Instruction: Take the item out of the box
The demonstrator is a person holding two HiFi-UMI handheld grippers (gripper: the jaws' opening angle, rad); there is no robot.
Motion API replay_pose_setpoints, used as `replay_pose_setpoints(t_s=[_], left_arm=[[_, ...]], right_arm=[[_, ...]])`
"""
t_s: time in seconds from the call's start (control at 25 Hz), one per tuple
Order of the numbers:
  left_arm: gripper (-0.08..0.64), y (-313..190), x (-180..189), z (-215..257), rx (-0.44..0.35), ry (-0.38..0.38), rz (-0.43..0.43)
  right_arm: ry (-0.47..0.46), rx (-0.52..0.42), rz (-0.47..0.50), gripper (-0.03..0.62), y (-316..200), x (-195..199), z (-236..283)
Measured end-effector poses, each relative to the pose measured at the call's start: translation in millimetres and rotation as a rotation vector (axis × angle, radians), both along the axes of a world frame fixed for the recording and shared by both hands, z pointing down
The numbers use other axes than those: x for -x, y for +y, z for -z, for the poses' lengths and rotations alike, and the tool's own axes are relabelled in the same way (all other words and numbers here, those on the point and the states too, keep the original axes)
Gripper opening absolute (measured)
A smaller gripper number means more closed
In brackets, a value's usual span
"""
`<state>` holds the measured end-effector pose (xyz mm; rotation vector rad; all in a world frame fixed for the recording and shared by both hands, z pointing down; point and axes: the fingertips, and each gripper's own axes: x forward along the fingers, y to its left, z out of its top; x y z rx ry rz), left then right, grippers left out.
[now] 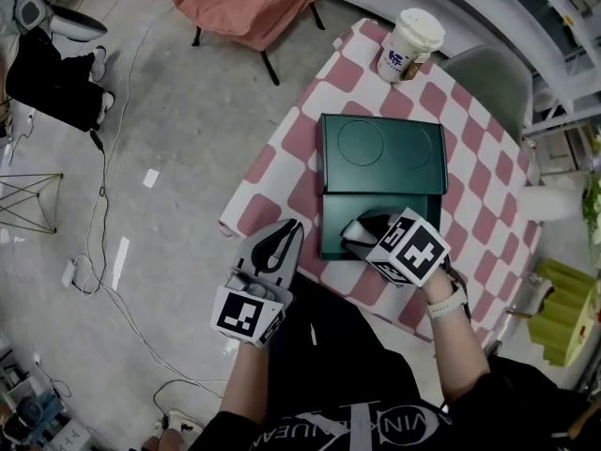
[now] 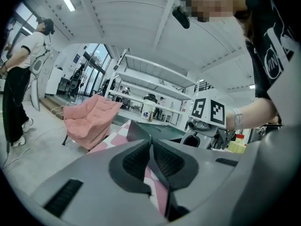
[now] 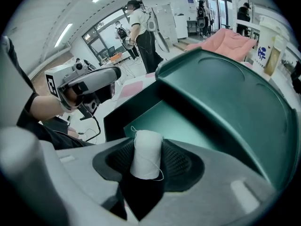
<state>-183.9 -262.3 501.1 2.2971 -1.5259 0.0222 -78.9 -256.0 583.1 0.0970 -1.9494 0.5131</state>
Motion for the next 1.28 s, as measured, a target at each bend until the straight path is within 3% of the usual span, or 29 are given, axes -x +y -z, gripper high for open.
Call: replay_pose_setpoints(t_s=[0.28,0.52,1.28], left_arm=[[0.029,2.4,8.0,1.0,0.006,-0.006,0.015],[0.029,0.7,7.4,1.0,0.011,-0.012,0.011],[0.029,-15.6,-3.5,20.5,0.011,-0.040,-0.039]], right_arm=[[-0.020,-0.067,0.012,0.175,-4.0,-1.8,6.2],[-0.109,-0.135,-0.036,0.174,-12.8,-0.6,26.3],[-0.452,-0.281,-0.322,0.173,-33.5,-32.1,92.5]])
